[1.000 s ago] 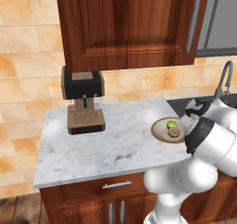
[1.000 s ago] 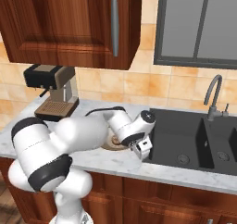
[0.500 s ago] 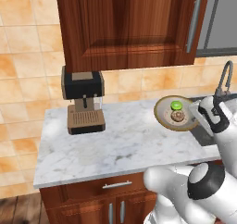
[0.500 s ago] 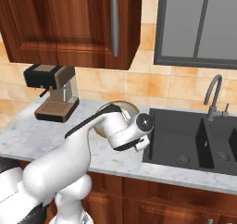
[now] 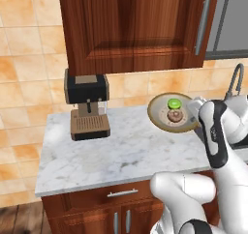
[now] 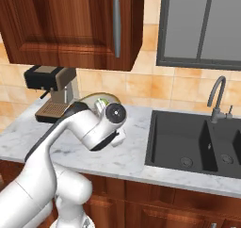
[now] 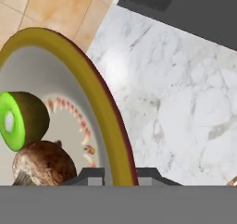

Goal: Dump the mushroom and kiwi from the bowl so the bowl can be washed. Place the bowl in the sink after clearing the leftovers.

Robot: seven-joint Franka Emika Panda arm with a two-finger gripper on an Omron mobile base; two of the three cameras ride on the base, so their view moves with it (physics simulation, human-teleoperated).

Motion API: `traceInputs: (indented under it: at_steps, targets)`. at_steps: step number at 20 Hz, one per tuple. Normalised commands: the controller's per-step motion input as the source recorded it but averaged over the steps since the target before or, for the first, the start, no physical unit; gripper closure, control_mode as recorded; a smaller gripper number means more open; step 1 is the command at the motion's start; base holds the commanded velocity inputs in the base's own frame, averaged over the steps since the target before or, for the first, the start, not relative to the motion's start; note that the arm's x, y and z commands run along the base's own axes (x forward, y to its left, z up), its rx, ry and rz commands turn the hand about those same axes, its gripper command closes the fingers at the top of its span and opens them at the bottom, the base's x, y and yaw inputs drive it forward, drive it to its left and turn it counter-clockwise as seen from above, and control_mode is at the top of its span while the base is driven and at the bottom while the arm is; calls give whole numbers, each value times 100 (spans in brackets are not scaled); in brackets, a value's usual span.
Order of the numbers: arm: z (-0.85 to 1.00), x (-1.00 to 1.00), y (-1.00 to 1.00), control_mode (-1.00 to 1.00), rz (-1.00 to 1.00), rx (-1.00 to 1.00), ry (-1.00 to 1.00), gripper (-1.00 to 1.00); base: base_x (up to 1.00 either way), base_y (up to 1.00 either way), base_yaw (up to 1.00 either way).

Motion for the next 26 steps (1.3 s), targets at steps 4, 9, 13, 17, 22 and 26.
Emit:
traceInputs:
  at_steps: [4,9,13,17,22,26]
  targets:
    - [62,-45,50,-100,0,11,33,100,0,0,0]
    - [14,-3,64,-100,0,9,42,100,0,0,0]
    - [0,6,2,-100,0,2,4,100,0,0,0]
    - [0,-4,0,-100,0,0,-1,100,0,0,0]
    - [0,-7,-1,100,0,0,-1,100,-40,-17,0]
    - [0,0,0,100,0,0,0,100,-17,-41,-7]
